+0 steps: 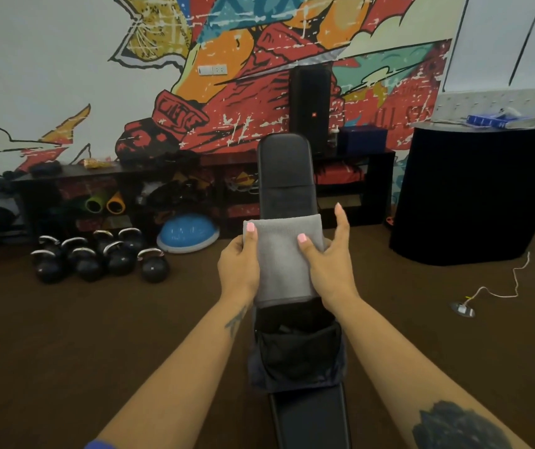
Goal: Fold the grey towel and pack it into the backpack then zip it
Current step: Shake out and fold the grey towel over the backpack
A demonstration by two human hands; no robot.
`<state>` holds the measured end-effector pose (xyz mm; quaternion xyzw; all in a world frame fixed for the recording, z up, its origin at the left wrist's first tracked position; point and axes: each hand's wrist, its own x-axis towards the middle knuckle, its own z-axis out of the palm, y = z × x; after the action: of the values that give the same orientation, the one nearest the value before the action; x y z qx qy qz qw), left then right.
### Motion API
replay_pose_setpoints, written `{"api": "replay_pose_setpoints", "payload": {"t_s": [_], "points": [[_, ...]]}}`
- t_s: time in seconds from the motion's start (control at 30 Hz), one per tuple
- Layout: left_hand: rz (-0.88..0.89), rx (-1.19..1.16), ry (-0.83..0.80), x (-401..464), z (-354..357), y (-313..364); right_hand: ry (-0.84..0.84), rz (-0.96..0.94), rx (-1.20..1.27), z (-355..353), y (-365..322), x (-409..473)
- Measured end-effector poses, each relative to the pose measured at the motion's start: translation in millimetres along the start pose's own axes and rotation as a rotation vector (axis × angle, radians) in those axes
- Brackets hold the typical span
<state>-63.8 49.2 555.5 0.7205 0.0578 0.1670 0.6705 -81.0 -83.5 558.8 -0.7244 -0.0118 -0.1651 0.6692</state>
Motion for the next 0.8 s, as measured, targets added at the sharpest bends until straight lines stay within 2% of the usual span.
{"api": "replay_pose_setpoints", "payload": {"t_s": [0.07, 0.27, 0.33, 0.47, 0.53, 0.67, 0.73, 0.8], "points": [[0.006, 0.006, 0.038, 0, 2, -4, -0.015, -0.068, -0.078, -2, 1, -1], [0.044, 0.071, 0.092, 1, 17, -20, 0.031, -0.112, -0.036, -7, 8, 1], [0.023, 0.055, 0.103, 8, 23, -27, -0.028, -0.029, 0.033, -11, 14, 12], [-0.075, -0.003, 0.082, 35, 38, -41, -0.259, 0.234, 0.278, -27, 26, 44], [-0.153, -0.055, 0.011, 49, 47, -50, -0.293, 0.345, 0.265, -36, 37, 66], [-0.257, -0.096, -0.141, 76, 70, -66, -0.345, 0.708, 0.248, -52, 54, 109], [-0.293, -0.105, -0.153, 90, 84, -75, -0.363, 0.749, 0.200, -59, 73, 131], [-0.331, -0.142, -0.125, 102, 97, -86, -0.266, 0.668, 0.189, -62, 92, 150]]}}
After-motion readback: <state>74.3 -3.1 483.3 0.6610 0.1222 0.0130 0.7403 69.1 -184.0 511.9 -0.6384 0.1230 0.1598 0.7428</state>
